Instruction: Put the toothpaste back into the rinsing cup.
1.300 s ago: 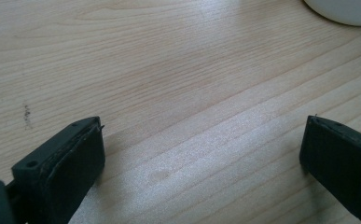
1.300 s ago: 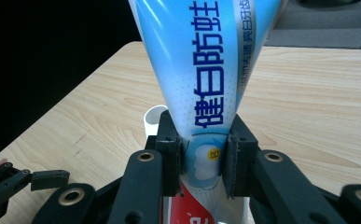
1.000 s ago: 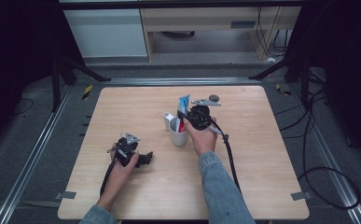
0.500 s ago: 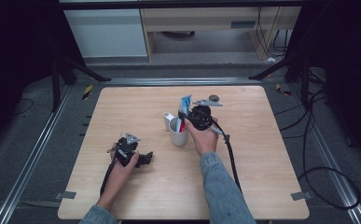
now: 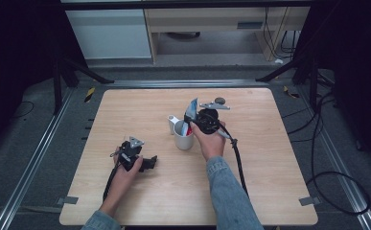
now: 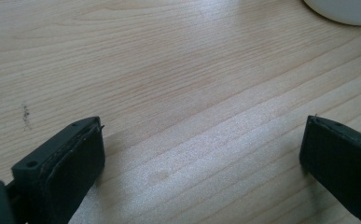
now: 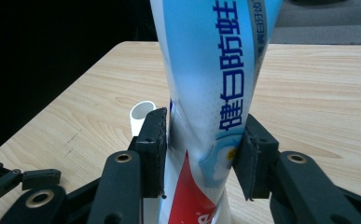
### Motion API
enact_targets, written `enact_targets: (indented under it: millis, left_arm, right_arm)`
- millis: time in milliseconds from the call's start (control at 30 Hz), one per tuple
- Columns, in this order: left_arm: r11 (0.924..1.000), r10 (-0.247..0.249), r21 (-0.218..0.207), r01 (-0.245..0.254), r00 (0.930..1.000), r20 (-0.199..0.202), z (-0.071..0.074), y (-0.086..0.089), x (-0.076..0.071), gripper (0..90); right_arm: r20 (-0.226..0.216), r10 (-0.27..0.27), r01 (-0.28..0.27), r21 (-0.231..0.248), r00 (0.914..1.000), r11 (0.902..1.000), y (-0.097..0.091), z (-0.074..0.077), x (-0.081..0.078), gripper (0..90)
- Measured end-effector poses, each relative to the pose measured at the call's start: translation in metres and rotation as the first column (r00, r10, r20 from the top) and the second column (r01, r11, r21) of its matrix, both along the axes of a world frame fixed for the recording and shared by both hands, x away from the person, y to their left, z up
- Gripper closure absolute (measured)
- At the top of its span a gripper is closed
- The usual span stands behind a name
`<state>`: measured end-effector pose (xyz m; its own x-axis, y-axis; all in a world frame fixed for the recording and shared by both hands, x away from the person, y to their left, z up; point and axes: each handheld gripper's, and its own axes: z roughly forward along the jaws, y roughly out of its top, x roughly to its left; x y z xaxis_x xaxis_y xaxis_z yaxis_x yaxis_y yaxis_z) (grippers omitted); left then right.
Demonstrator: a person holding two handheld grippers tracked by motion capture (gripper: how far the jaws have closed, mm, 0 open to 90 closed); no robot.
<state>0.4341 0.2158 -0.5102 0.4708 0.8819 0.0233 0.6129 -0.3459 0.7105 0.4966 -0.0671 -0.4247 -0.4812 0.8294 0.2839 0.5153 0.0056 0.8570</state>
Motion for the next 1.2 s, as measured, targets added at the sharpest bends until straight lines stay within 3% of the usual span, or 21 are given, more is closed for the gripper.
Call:
enact_targets:
  millis: [400,467,633,1000,1200]
  left_arm:
    - [1.0000,-0.001,0.002,0.001,1.0000,-0.002,0.0002,-0.0002,0.0000,0.0]
    - [1.0000,-0.001,0.002,0.001,1.0000,-0.002,0.0002,-0.0002,0.0000,0.0]
    - [1.0000,-0.001,0.002,0.001,1.0000,-0.002,0.0002,-0.0002,0.0000,0.0]
    - [1.0000,-0.004,0.003,0.004,1.0000,-0.003,0.0003,-0.0007,0.0001,0.0]
    - [1.0000,-0.004,0.004,0.004,1.0000,-0.003,0.0003,-0.0008,0.0001,0.0]
  right_arm:
    - [-0.003,-0.011,0.011,-0.002,0.9999,0.9999,-0.0016,0.0005,-0.0006,52.6]
    - [-0.012,-0.012,0.012,0.017,0.9999,0.9998,-0.0016,0.0008,-0.0008,50.6]
    - [-0.010,-0.033,0.033,0.008,0.9994,0.9994,-0.0013,0.0011,-0.0011,43.0]
    - [0.034,-0.091,0.092,-0.049,0.9953,0.9945,-0.0057,0.0031,-0.0058,29.8]
    - [0.067,-0.090,0.095,-0.069,0.9937,0.9931,-0.0085,0.0074,-0.0090,24.5]
